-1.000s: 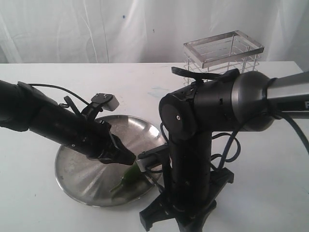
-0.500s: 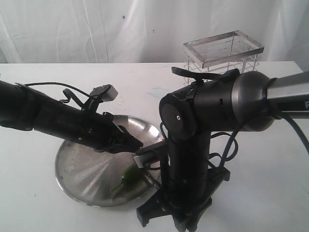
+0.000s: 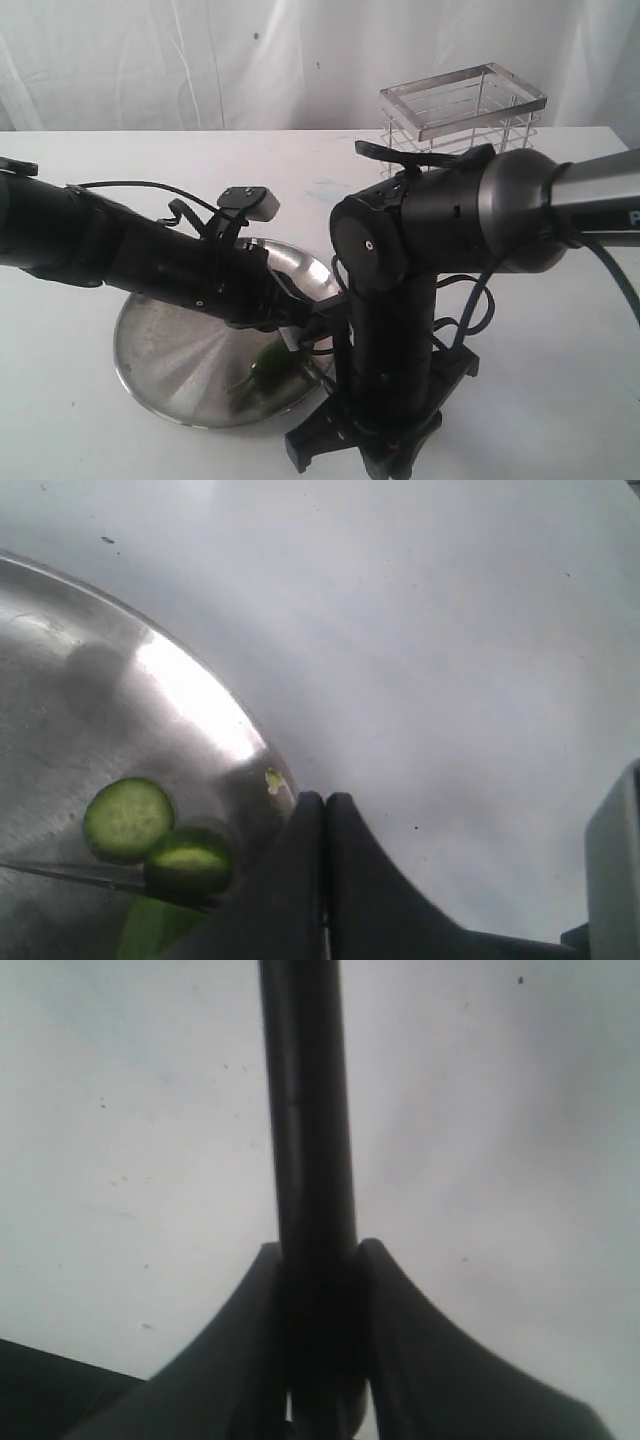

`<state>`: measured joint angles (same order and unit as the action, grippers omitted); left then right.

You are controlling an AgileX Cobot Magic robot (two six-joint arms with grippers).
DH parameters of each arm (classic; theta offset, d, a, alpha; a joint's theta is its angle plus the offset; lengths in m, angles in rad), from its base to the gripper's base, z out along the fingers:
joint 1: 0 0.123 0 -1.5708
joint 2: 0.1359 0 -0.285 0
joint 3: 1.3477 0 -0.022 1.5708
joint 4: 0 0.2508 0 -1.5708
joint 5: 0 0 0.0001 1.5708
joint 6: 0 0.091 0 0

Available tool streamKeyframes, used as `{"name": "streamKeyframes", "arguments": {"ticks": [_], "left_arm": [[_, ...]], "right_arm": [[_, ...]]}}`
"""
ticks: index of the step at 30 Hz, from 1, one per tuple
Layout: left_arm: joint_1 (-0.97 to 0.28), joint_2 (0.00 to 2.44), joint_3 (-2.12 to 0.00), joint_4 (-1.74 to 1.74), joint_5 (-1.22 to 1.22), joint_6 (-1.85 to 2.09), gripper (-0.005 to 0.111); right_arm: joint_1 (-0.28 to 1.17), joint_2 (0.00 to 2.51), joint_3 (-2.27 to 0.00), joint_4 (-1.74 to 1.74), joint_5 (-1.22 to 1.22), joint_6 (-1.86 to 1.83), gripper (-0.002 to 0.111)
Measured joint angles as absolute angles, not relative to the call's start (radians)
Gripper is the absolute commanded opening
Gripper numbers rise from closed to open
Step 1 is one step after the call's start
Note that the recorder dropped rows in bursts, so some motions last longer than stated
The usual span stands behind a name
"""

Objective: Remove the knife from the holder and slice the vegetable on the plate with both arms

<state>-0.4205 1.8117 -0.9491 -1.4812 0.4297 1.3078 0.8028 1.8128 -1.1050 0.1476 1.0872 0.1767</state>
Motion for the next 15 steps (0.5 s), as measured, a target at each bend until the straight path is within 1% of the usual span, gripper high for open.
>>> {"name": "streamKeyframes", "arguments": {"ticks": [6, 15], "left_arm": [[-0.424, 1.806, -0.905, -1.553, 0.371, 1.302, 0.0], [-0.427, 1.806, -0.898, -1.664, 0.371, 1.235, 0.0]], "right_arm": [[0.803, 1.821, -1.105, 0.146, 1.087, 0.179, 0.0], [0.798, 1.819, -1.105, 0.144, 1.075, 0.192, 0.0]]}}
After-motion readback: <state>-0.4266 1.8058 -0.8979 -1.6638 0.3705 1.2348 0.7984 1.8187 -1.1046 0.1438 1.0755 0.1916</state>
